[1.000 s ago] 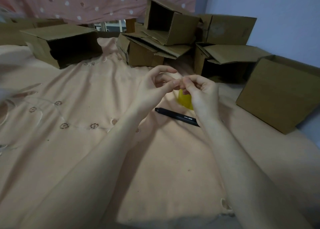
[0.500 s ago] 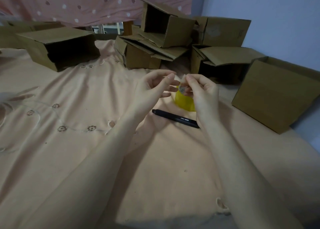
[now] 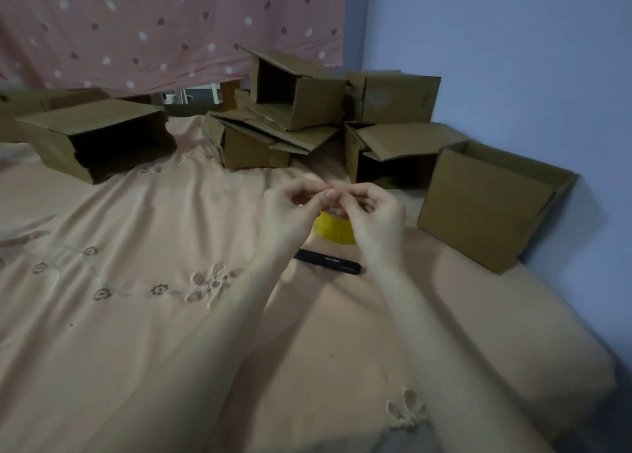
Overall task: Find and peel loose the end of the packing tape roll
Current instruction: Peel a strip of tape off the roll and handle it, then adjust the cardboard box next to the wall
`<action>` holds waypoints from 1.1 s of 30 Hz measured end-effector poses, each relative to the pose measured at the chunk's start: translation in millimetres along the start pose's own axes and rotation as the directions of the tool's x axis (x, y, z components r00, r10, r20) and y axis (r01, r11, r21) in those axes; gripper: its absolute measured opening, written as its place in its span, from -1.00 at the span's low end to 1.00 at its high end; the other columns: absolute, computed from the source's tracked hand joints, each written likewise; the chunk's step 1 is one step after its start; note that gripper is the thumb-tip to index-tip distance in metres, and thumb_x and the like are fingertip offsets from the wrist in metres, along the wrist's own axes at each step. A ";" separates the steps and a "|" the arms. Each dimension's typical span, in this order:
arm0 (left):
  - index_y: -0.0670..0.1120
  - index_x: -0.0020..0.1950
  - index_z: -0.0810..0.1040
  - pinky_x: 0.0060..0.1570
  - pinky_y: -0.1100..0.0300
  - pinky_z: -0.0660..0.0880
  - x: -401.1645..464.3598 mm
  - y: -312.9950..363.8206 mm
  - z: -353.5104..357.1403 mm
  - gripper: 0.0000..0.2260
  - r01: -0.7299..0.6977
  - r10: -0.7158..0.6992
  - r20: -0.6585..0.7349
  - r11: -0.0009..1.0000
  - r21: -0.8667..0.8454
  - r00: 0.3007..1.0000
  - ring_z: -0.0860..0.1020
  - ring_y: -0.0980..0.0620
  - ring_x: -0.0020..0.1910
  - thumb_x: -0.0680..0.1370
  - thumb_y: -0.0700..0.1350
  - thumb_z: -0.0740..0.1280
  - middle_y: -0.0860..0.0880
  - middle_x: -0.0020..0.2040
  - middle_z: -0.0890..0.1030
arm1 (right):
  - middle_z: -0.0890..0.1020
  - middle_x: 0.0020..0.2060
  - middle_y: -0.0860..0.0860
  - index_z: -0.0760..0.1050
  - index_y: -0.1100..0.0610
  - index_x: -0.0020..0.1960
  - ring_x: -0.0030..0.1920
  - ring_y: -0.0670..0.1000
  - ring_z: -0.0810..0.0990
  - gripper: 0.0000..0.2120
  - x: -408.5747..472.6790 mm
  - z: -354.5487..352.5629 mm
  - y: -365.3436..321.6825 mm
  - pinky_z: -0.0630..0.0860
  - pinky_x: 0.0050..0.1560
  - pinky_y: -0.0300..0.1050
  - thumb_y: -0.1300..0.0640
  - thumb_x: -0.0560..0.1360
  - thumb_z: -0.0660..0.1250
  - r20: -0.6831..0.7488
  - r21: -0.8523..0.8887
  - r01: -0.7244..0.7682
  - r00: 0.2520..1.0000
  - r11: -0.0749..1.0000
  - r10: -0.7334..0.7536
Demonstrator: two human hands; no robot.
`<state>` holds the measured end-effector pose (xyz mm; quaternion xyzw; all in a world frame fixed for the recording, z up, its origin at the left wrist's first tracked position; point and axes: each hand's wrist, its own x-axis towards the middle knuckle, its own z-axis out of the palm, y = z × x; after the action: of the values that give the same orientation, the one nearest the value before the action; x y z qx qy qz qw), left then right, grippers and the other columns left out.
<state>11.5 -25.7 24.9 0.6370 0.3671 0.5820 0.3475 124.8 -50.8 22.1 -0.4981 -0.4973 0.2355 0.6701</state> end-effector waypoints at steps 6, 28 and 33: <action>-0.01 -0.17 0.64 -0.26 0.34 0.54 2.1 19.4 31.9 -0.90 -0.020 0.021 0.012 0.999 -0.045 1.000 0.63 0.20 -0.28 0.52 -0.17 0.39 0.06 -0.27 0.65 | 0.68 -0.22 -0.05 0.63 0.06 -0.07 -0.17 -0.12 0.65 -0.90 5.5 -41.9 -11.8 0.54 -0.13 -0.29 0.23 0.47 0.39 0.076 -0.022 0.077 0.994 0.997 -0.075; 0.04 0.32 0.51 0.38 0.13 0.25 24.2 37.5 148.4 -0.68 -0.343 0.192 0.453 0.897 0.278 0.871 0.27 0.06 0.39 0.59 -0.18 0.24 0.07 0.38 0.42 | 0.61 -0.32 -0.14 0.61 0.03 -0.22 -0.33 -0.26 0.52 -0.88 65.3 -195.1 -46.9 0.37 -0.27 -0.52 0.22 0.43 0.39 -0.196 -0.534 0.061 0.961 0.843 -0.194; 0.06 0.31 0.51 0.33 0.24 0.14 22.5 35.1 149.9 -0.68 -0.355 0.207 0.441 0.890 0.287 0.874 0.25 0.07 0.42 0.59 -0.19 0.23 0.09 0.39 0.41 | 0.62 -0.28 -0.04 0.60 0.04 -0.14 -0.26 -0.13 0.54 -0.80 63.3 -195.1 -40.2 0.43 -0.24 -0.50 0.29 0.46 0.28 -0.141 -0.614 0.066 0.971 0.787 -0.192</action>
<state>164.2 -25.6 54.2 0.8415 0.2902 0.4080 0.2028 318.4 -99.8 83.9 -0.6712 -0.5110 -0.0324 0.5361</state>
